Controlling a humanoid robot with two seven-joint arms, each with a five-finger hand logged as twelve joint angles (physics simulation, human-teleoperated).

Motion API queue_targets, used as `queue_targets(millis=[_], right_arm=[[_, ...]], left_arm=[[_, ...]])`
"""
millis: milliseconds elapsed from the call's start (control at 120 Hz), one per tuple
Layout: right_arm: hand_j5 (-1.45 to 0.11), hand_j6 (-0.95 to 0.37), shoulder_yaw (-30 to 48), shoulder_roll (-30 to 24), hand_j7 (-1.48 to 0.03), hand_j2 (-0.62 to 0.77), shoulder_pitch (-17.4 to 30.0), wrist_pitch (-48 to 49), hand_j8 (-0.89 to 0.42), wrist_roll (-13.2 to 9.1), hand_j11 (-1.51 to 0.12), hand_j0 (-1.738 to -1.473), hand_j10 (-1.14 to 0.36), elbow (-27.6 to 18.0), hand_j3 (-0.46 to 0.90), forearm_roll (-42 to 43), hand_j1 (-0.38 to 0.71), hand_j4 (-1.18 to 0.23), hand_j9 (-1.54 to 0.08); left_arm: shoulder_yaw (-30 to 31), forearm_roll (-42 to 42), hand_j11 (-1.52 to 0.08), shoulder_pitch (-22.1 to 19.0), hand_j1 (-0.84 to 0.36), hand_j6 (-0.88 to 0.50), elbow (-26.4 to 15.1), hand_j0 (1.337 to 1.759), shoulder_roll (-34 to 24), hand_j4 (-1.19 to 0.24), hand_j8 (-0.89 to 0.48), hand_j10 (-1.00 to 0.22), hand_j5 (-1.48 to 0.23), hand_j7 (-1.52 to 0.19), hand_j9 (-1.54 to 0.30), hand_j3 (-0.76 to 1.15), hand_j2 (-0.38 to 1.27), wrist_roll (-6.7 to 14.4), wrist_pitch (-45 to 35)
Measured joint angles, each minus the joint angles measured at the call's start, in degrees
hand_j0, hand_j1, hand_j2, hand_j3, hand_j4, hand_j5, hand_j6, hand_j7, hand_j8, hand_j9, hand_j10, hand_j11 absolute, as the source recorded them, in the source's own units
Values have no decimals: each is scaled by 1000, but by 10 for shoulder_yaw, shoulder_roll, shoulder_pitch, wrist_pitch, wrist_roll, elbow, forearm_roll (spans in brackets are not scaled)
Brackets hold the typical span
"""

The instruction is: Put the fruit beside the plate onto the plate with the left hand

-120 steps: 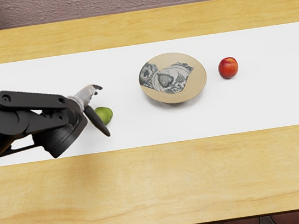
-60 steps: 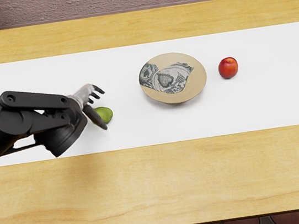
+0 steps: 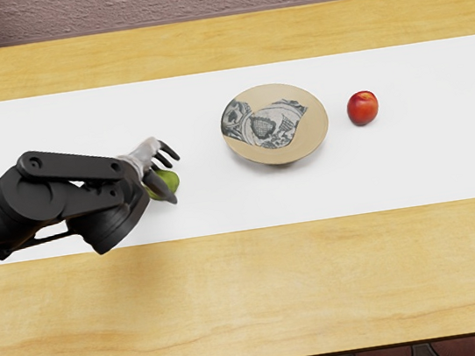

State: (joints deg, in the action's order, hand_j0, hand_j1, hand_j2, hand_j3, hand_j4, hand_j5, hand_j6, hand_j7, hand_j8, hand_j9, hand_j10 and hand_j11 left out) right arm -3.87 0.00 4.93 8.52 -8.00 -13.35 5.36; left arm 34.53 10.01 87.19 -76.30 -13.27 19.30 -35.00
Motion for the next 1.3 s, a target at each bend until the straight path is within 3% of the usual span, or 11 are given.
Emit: queue_targets(millis=[150,300,417,733,1050,1300], right_arm=[[-22,-16,0,0,-22,-4,0,0,-16,0,-22,-1658,-17,0,0,0,-329,-17,-22],[-22,-16,0,0,-22,-4,0,0,-16,0,-22,-1658,-17,0,0,0,-329,-17,-22],[-22,-16,0,0,-22,-4,0,0,-17,0,-22,-1658,-17,0,0,0,-329,-17,-22],[-22,-16,0,0,-22,-4,0,0,-17,0,-22,-1658,-17,0,0,0,-329,-17,-22],[-22,-16,0,0,-22,-4,0,0,-16,0,-22,-1658,-17,0,0,0,-329,-17,-22],[-22,-16,0,0,-22,-4,0,0,-16,0,-22,-1658,-16,0,0,0,-329,-17,-22]], left_arm=[[1,0,-636,0,-238,-489,0,1658,0,-489,-488,-489,-635,-635,-636,0,95,1,0],[2,0,-706,0,-267,-468,0,1657,-2,-530,-449,-534,-712,-710,-705,0,128,2,1],[2,3,-775,-3,-269,-443,0,1654,-3,-569,-429,-487,-775,-775,-772,0,108,4,2],[1,-3,-909,10,-272,-390,-9,1653,-9,-656,-386,-499,-925,-900,-903,0,212,6,2],[-22,-8,-949,27,-300,-375,-10,1654,-8,-682,-356,-476,-988,-947,-958,0,339,5,2],[-55,-9,-947,31,-317,-374,-10,1655,-9,-677,-349,-461,-999,-951,-967,0,350,5,2]])
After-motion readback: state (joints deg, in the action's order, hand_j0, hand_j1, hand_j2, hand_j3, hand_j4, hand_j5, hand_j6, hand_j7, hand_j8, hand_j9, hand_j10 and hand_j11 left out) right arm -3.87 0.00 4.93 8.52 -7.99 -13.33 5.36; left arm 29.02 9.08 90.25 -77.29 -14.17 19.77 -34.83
